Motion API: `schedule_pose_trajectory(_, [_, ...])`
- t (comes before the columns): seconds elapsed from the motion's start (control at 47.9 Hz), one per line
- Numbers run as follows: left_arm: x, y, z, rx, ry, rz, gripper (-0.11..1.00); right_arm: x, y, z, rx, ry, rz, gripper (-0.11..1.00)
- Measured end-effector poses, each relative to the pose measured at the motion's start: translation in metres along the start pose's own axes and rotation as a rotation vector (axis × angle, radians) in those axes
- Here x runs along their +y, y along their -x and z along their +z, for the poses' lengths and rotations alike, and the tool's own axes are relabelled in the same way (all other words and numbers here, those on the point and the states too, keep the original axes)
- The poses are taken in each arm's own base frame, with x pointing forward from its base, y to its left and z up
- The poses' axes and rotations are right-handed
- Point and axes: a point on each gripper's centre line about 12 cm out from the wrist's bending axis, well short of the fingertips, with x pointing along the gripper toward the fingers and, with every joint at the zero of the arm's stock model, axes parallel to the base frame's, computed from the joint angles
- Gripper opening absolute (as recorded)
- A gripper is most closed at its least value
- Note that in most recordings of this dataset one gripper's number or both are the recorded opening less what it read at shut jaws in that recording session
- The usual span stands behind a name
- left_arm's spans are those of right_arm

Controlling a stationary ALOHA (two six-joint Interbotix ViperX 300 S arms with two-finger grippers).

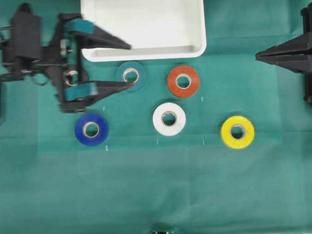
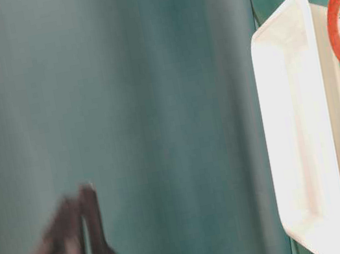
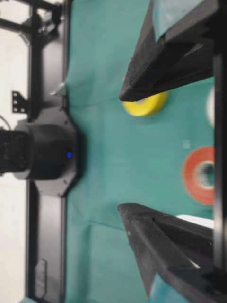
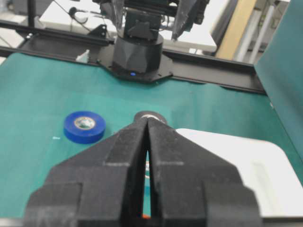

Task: Pick up the tape from a random location and place it into the white case.
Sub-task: 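Swing the left gripper over the orange-red tape roll, fingers open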

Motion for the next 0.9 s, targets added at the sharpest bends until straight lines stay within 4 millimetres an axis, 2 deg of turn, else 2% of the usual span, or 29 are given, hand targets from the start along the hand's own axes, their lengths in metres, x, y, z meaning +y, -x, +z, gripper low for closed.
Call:
schedule_pose_trajectory(0.292, [0.000, -0.052, 0.017, -0.023, -0.005, 0.000, 1.00, 0.000, 0.000, 0.000, 0.000, 0.003, -0.002, 0.00])
schedule_pose_trajectory(0.564, [0.000, -0.091, 0.011, 0.015, -0.034, -0.001, 1.00, 0.000, -0.001, -0.002, 0.008, 0.003, -0.001, 0.00])
schedule_pose_trajectory(0.752, [0.000, -0.104, 0.014, 0.021, -0.037, 0.001, 1.00, 0.000, -0.002, -0.002, 0.009, 0.003, -0.001, 0.00])
schedule_pose_trajectory(0.898, [0.001, -0.106, 0.016, 0.022, -0.036, 0.002, 1.00, 0.000, -0.002, -0.002, 0.011, 0.003, -0.001, 0.00])
